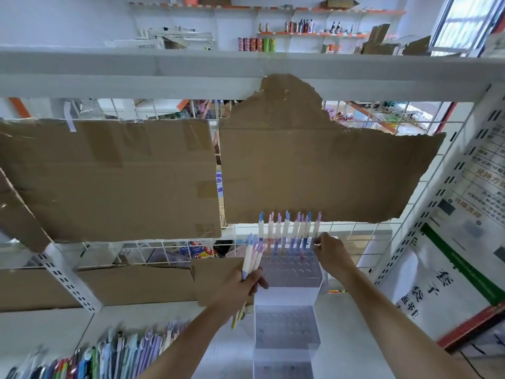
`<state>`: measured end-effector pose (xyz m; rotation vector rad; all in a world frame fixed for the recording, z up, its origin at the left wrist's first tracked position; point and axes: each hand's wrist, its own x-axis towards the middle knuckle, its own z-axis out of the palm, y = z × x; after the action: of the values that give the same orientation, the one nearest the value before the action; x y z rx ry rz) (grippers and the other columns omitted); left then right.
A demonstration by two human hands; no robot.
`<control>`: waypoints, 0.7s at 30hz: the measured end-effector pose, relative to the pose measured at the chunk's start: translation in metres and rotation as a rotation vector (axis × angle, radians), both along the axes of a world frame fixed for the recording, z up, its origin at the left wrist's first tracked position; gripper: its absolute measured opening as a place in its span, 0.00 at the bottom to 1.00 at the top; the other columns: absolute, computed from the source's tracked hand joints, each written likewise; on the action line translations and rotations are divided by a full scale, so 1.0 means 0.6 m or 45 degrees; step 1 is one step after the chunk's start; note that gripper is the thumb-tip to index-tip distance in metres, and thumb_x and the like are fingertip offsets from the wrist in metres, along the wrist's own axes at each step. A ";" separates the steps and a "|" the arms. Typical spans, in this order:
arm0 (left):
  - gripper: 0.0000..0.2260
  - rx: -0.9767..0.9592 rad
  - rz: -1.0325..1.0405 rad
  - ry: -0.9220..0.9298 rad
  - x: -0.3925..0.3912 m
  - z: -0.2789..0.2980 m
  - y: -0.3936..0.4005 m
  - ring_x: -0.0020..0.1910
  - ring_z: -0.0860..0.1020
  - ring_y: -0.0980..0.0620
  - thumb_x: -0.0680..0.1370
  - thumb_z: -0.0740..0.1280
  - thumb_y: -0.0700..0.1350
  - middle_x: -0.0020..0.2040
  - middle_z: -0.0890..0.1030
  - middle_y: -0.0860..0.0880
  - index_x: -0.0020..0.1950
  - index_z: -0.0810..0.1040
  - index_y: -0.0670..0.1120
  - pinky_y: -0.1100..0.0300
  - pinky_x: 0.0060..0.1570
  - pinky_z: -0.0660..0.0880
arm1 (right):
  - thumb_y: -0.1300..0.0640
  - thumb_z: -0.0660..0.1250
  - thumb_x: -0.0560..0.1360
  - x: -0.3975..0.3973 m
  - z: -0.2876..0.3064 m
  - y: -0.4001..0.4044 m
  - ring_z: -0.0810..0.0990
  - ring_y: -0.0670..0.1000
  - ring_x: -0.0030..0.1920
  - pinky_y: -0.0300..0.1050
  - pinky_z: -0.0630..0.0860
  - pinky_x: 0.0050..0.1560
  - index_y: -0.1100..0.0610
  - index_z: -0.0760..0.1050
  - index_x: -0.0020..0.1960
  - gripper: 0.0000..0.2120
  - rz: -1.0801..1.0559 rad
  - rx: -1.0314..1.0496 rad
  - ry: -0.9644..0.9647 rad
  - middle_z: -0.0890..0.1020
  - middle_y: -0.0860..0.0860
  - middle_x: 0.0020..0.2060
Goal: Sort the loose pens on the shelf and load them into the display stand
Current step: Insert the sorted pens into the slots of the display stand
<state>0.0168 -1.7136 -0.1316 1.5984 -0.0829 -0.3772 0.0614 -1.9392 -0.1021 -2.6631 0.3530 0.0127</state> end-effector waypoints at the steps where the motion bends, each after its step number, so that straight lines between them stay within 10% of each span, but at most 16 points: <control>1: 0.08 0.011 -0.004 -0.009 -0.001 -0.001 0.001 0.27 0.71 0.61 0.80 0.60 0.43 0.37 0.82 0.48 0.52 0.74 0.39 0.69 0.32 0.70 | 0.60 0.59 0.79 -0.008 -0.003 0.000 0.78 0.60 0.56 0.46 0.71 0.51 0.65 0.73 0.56 0.10 -0.036 0.019 -0.010 0.80 0.60 0.55; 8: 0.08 -0.018 -0.065 0.049 -0.004 0.006 -0.017 0.30 0.77 0.57 0.80 0.62 0.42 0.36 0.82 0.48 0.48 0.78 0.39 0.65 0.35 0.75 | 0.61 0.63 0.77 -0.082 0.016 0.085 0.71 0.44 0.29 0.34 0.68 0.31 0.57 0.78 0.44 0.06 0.340 0.773 0.085 0.77 0.52 0.32; 11: 0.08 -0.015 -0.070 0.066 -0.004 0.006 -0.019 0.32 0.80 0.55 0.80 0.62 0.42 0.35 0.82 0.47 0.46 0.79 0.40 0.63 0.38 0.78 | 0.60 0.65 0.76 -0.082 0.016 0.112 0.70 0.40 0.24 0.32 0.68 0.30 0.56 0.74 0.40 0.07 0.417 0.662 0.061 0.76 0.49 0.29; 21: 0.16 0.538 0.368 -0.136 0.013 -0.019 0.054 0.28 0.66 0.54 0.78 0.61 0.56 0.26 0.66 0.53 0.33 0.65 0.51 0.50 0.34 0.67 | 0.58 0.56 0.81 -0.035 0.072 0.128 0.80 0.57 0.38 0.53 0.76 0.39 0.59 0.67 0.50 0.05 0.318 0.465 -0.437 0.81 0.60 0.39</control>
<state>0.0247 -1.6811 -0.1428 2.0146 0.1557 -0.0845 0.0403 -1.8623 -0.0588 -2.2743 -0.0882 -0.2722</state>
